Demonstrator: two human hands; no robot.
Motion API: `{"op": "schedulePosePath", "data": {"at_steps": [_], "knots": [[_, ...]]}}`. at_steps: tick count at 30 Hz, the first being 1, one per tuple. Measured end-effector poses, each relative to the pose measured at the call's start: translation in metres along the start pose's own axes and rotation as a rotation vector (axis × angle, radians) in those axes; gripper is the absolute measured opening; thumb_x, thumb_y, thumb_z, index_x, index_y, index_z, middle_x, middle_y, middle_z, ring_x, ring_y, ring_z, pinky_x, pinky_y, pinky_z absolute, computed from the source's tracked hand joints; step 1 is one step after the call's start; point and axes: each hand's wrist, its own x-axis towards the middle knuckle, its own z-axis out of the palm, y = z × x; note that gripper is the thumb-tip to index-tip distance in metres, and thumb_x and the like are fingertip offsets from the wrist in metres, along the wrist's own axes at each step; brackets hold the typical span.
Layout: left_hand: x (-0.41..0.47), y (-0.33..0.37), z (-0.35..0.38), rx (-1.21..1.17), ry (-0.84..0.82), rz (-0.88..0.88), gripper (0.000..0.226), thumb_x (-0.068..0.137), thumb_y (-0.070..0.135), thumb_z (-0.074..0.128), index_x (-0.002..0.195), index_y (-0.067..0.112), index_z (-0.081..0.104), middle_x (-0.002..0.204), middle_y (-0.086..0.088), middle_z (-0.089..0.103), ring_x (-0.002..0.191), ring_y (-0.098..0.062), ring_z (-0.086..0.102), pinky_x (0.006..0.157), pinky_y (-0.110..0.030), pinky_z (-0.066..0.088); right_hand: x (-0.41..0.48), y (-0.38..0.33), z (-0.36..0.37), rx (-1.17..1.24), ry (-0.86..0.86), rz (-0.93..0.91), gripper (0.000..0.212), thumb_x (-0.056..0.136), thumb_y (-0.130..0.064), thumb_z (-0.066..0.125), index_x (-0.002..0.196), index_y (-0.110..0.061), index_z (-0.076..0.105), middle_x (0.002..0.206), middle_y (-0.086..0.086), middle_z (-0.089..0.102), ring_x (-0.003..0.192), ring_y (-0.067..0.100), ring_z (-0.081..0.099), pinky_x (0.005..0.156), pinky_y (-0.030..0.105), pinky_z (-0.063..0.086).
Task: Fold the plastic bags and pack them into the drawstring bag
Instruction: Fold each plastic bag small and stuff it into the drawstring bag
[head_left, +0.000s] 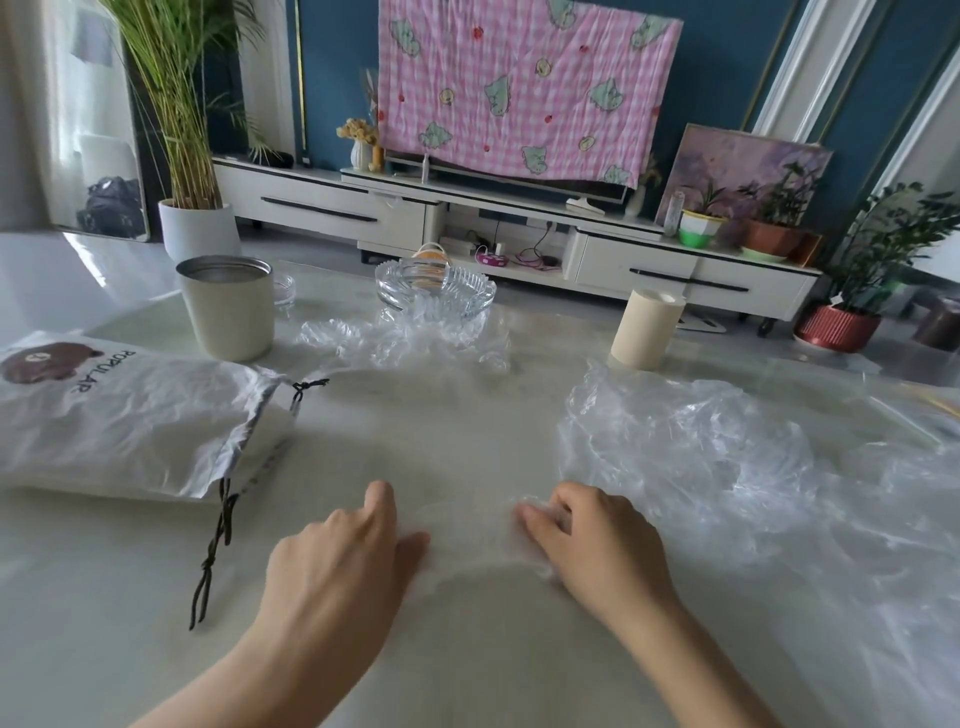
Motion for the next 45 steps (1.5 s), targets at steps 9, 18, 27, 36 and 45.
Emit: {"op": "schedulePosePath", "data": {"at_steps": [9, 18, 27, 36, 45], "knots": [[-0.003, -0.005, 0.008, -0.032, 0.007, 0.236, 0.045, 0.071, 0.049, 0.069, 0.047, 0.021, 0.044, 0.064, 0.003, 0.043, 0.057, -0.025, 0.054, 0.038, -0.031, 0.036, 0.001, 0.003, 0.0, -0.163, 0.166, -0.215, 0.03, 0.081, -0.039, 0.053, 0.059, -0.02, 0.044, 0.065, -0.002, 0.048, 0.059, 0.021, 0.054, 0.049, 0.023, 0.041], [0.029, -0.018, -0.006, -0.99, -0.001, -0.275, 0.029, 0.072, 0.029, 0.077, 0.071, 0.009, 0.057, 0.039, 0.007, 0.044, 0.03, -0.008, 0.037, 0.042, -0.022, 0.033, 0.004, 0.012, -0.007, 0.235, 0.013, -0.015, 0.033, 0.089, -0.051, 0.051, 0.077, -0.022, 0.038, 0.057, -0.01, 0.041, 0.057, 0.012, 0.04, 0.058, 0.029, 0.033], [0.031, -0.035, -0.032, -1.33, -0.536, -0.106, 0.034, 0.054, 0.047, 0.077, 0.059, 0.018, 0.059, 0.057, 0.003, 0.034, 0.043, -0.005, 0.028, 0.038, -0.013, 0.025, -0.001, 0.012, -0.043, 0.836, -0.214, 0.072, 0.037, 0.07, -0.041, 0.073, 0.1, -0.021, 0.062, 0.095, 0.0, 0.067, 0.084, 0.007, 0.062, 0.074, 0.011, 0.047], [0.03, -0.026, -0.033, -1.139, -0.487, -0.022, 0.032, 0.068, 0.05, 0.079, 0.068, 0.02, 0.065, 0.051, 0.008, 0.042, 0.042, -0.004, 0.032, 0.038, -0.013, 0.027, -0.021, -0.032, -0.029, 1.049, -0.793, 0.053, 0.004, 0.083, -0.007, 0.065, 0.08, -0.01, 0.065, 0.072, -0.006, 0.067, 0.065, 0.003, 0.062, 0.063, 0.014, 0.047], [0.017, -0.001, -0.023, -1.378, -0.534, -0.194, 0.041, 0.081, 0.032, 0.069, 0.101, -0.004, 0.063, 0.088, -0.014, 0.071, 0.076, -0.017, 0.067, 0.065, -0.027, 0.054, -0.017, -0.034, -0.018, 1.156, -0.414, 0.193, 0.024, 0.085, -0.014, 0.064, 0.082, 0.008, 0.054, 0.074, 0.007, 0.062, 0.069, 0.013, 0.059, 0.066, 0.021, 0.048]]}}
